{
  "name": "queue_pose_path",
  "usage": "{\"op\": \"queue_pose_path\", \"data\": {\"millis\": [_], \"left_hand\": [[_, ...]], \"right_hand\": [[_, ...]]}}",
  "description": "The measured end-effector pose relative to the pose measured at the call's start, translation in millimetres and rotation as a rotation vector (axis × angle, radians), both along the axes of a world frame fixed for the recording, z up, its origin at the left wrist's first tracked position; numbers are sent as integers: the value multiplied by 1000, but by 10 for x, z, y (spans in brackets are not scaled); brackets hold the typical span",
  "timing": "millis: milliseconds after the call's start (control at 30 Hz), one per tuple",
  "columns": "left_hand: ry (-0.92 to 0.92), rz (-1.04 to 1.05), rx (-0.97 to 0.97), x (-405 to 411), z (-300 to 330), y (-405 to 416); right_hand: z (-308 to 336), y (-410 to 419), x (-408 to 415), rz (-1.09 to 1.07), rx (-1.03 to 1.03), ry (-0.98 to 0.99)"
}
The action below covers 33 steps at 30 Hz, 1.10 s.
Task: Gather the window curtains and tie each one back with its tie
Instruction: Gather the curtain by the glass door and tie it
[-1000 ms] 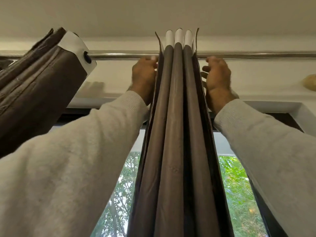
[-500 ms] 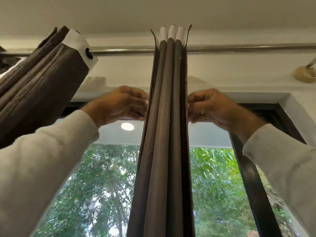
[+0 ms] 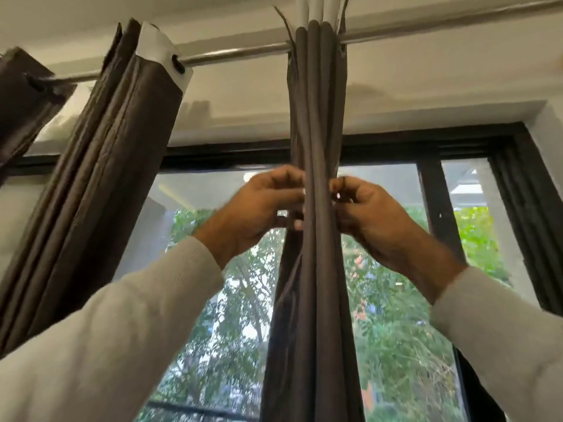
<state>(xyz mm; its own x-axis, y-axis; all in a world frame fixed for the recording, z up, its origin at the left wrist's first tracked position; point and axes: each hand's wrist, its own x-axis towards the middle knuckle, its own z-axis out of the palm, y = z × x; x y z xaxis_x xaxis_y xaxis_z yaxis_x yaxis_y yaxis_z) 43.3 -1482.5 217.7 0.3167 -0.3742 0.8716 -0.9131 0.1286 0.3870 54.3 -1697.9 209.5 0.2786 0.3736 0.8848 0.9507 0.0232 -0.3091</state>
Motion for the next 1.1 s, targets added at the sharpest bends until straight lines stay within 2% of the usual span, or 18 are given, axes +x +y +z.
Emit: {"op": "queue_pose_path", "data": {"millis": [100, 133, 167, 200, 267, 300, 333, 367, 500, 567, 667, 767, 867, 967, 1033, 1100], "left_hand": [[86, 70, 270, 40, -453, 280], [94, 95, 295, 42, -542, 357], [109, 122, 244, 45, -600, 425], [126, 161, 129, 65, -617, 487], [176, 185, -170, 109, -617, 555], [198, 165, -274, 110, -619, 532], [220, 140, -319, 97, -659, 483], [237, 126, -316, 75, -718, 410], [235, 97, -175, 13, -1271, 98], [217, 123, -155, 7, -1582, 93], [223, 183, -175, -74, -2039, 188], [121, 275, -108, -199, -2516, 240], [52, 310, -52, -240, -2974, 210], [72, 393, -124, -287, -3354, 257], [62, 432, -181, -418, -3565, 313], [29, 448, -218, -588, -3702, 341]], "right_hand": [[-557, -409, 53, -30, -427, 170], [-636, -533, 16, -38, -483, 206], [-677, -620, -26, -19, -414, 236], [-658, -675, -61, 17, -223, 260], [-566, -711, -107, 94, 292, 294], [-521, -661, -124, 59, 437, 290], [-531, -557, -150, -23, 460, 288], [-585, -416, -174, -97, 393, 292], [-1151, 34, -304, -193, 150, 394], [-1456, 106, -411, -212, 184, 416], [-1941, 136, -571, -234, 389, 427], [-2453, 322, -725, -329, 362, 403], [-2891, 479, -872, -465, 323, 353], [-3274, 534, -1111, -629, 453, 293], [-3492, 492, -1240, -793, 534, 162], [-3616, 441, -1326, -966, 440, -12]]}}
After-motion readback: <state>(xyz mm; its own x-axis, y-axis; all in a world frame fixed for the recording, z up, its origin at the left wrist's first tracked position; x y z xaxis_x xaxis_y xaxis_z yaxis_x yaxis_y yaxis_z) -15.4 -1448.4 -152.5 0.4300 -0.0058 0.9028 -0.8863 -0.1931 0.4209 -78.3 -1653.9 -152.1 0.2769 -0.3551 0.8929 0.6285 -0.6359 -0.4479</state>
